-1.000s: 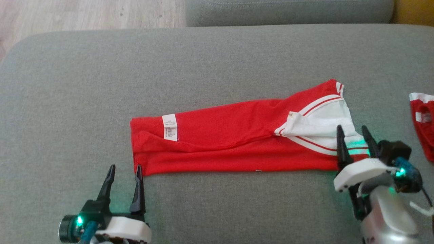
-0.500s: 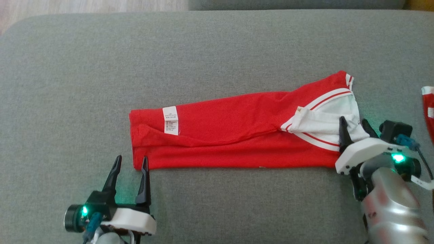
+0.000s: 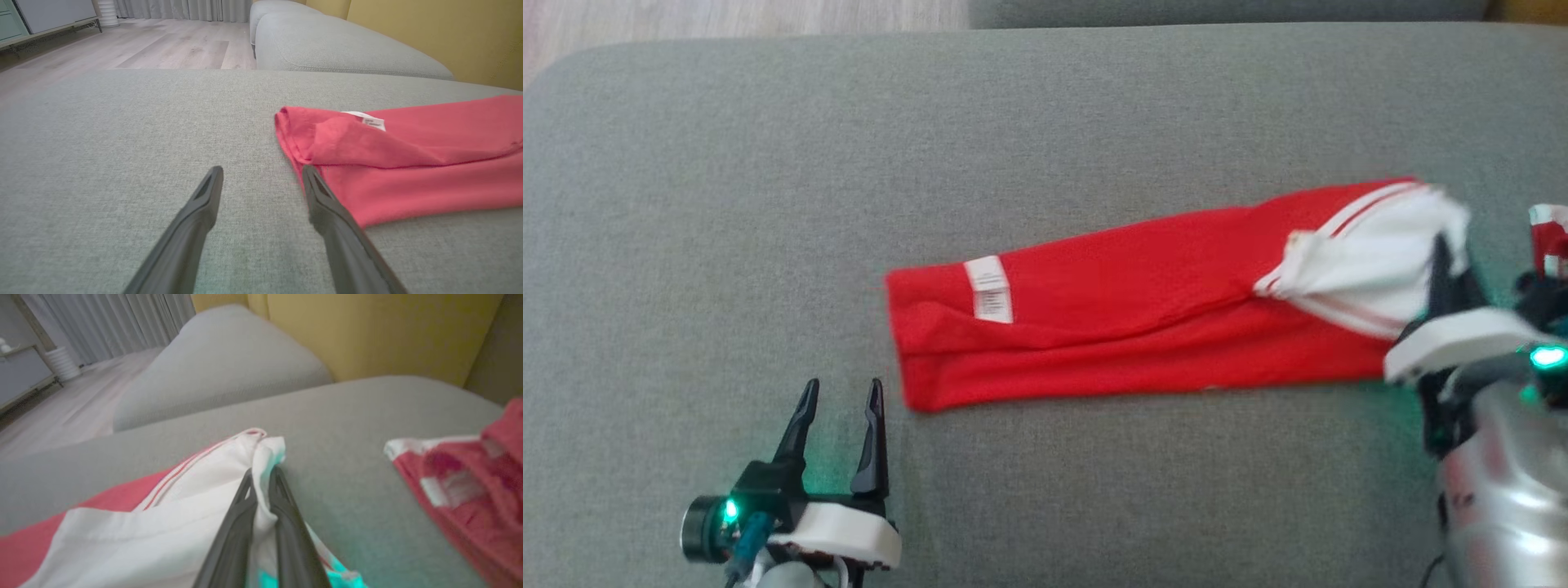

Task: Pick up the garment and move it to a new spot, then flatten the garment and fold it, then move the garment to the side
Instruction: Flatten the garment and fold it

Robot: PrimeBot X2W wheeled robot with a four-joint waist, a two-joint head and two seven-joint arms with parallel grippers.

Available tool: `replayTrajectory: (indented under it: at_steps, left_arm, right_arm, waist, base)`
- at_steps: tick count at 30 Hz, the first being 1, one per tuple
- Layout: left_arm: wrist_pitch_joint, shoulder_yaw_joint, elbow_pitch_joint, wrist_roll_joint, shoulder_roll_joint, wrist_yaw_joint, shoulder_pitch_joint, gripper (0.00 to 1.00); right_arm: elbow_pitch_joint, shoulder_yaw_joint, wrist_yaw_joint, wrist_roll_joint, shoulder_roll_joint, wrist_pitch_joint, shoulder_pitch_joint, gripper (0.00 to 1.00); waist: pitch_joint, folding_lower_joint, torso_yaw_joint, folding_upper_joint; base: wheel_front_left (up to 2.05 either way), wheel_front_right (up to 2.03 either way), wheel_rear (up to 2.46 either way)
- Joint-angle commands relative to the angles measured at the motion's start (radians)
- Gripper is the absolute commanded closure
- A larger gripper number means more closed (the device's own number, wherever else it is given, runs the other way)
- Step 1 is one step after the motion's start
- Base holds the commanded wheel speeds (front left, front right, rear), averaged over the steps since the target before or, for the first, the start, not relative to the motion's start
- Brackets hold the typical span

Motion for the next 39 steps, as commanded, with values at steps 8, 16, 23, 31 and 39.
replayTrajectory:
  at_steps: [8,16,23,31,39]
  left_arm:
    - [-0.01,0.016,-0.016,-0.027,0.002,0.006,-0.016,0.0]
    - [-0.01,-0.005,0.0,-0.039,0.002,0.009,-0.016,0.0]
    - [-0.01,-0.049,0.009,-0.06,0.002,0.014,-0.033,0.0]
    - [-0.01,-0.083,0.023,-0.088,0.002,0.031,-0.029,0.0]
    - [-0.01,-0.064,0.009,-0.09,0.002,0.041,-0.034,0.0]
  right_arm:
    - [-0.4,0.139,-0.001,0.025,0.028,-0.017,0.038,1.0]
    - [-0.506,0.536,-0.001,0.172,0.04,0.0,0.069,1.0]
    - [-0.454,0.753,-0.001,0.261,0.049,0.075,0.014,1.0]
    - [-0.359,0.955,-0.001,0.387,0.06,0.124,-0.049,0.0]
    - [-0.348,0.969,-0.001,0.43,0.06,0.025,-0.096,0.0]
  waist:
    - [-0.003,0.0003,0.009,0.0]
    - [-0.001,0.0003,0.056,0.0]
    - [0.018,0.0003,0.151,0.0]
    - [0.024,0.0003,0.249,0.0]
    - [0.013,0.0003,0.214,0.0]
  base:
    - [0.0,0.0,0.0]
    - [0.0,0.0,0.0]
    - [0.0,0.0,0.0]
    - [0.0,0.0,0.0]
    - [0.0,0.0,0.0]
